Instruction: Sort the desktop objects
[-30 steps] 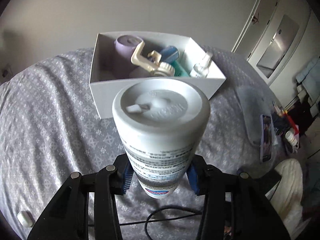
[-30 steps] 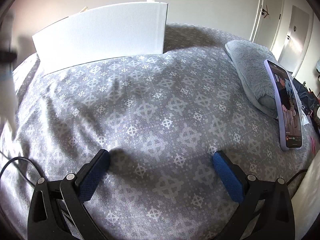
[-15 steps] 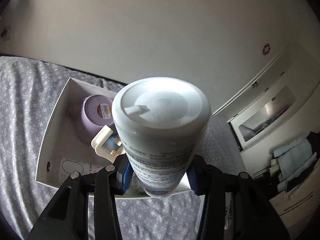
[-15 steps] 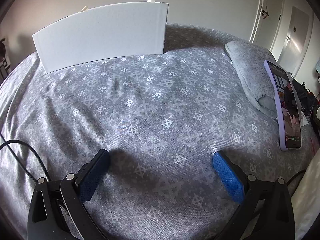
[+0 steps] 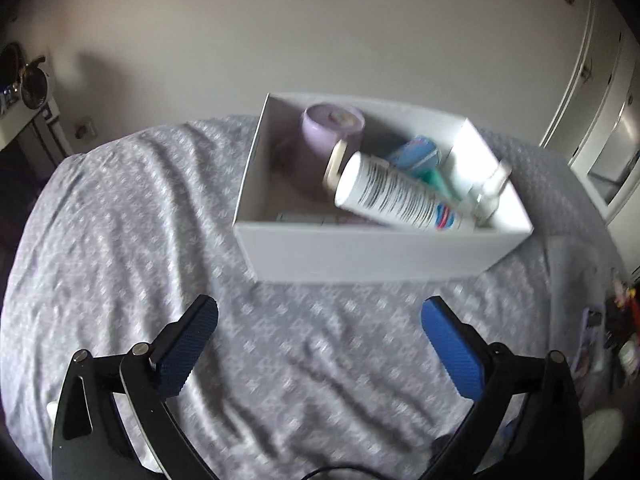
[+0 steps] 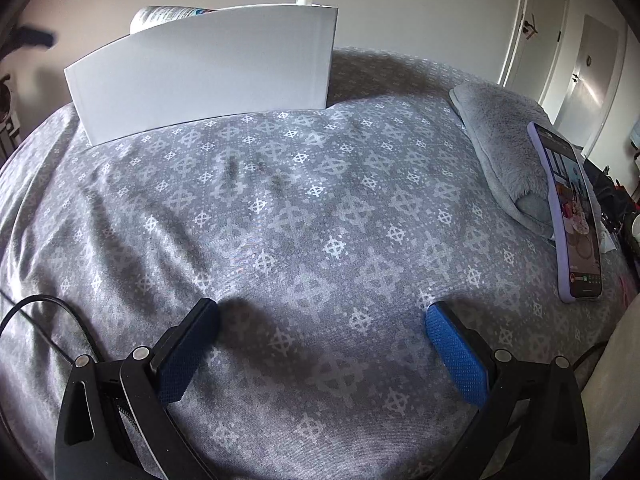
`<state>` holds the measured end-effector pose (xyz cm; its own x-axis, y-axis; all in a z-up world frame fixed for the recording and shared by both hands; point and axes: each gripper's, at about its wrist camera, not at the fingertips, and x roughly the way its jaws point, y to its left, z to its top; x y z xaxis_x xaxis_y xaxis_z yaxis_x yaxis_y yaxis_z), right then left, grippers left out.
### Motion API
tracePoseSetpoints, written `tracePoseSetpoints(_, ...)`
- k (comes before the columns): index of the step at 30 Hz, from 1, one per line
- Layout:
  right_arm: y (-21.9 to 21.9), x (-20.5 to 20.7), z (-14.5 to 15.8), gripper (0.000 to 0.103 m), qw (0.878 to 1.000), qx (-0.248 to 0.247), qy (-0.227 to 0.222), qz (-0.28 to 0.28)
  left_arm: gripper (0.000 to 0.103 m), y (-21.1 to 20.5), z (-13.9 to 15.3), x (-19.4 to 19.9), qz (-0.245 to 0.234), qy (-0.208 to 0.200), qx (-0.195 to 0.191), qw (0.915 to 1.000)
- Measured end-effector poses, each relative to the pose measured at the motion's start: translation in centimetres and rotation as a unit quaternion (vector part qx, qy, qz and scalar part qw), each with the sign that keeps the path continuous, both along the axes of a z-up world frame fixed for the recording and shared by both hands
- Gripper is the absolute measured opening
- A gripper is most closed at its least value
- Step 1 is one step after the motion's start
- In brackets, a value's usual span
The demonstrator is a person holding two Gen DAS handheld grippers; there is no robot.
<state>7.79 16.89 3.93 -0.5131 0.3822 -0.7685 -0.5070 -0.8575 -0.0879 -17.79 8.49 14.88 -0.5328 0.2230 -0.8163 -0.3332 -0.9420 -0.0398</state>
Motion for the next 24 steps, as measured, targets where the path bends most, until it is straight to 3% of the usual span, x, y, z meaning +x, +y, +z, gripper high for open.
tracePoseSetpoints(5,0.2,0.1,0.1,0.103,1.000,-0.007,0.002,0.001,0.102,-1.6,-6.6,4.0,0.025,-0.034,-0.070,0.9967)
tracePoseSetpoints(10,0.3,0.3,0.1,0.103,1.000,-0.014,0.004,0.005,0.103,-3.6,-13.5,7.3,0.069,-0.070,-0.071,0.9927)
tracePoseSetpoints(12,0.3,0.3,0.1,0.103,1.000,-0.012,0.003,0.006,0.103,-4.9,-13.5,9.5,0.060,0.013,-0.030,0.9977)
tracePoseSetpoints(13,0.3,0.3,0.1,0.103,1.000,-0.013,0.002,0.007,0.103,-5.1,-13.8,10.2,0.056,0.032,-0.032,0.9974)
tracePoseSetpoints(24,0.2,0.0,0.2,0.103,1.000,-0.009,-0.008,-0.022,0.103,-7.1,-13.7,11.0,0.105,0.038,-0.028,0.9933)
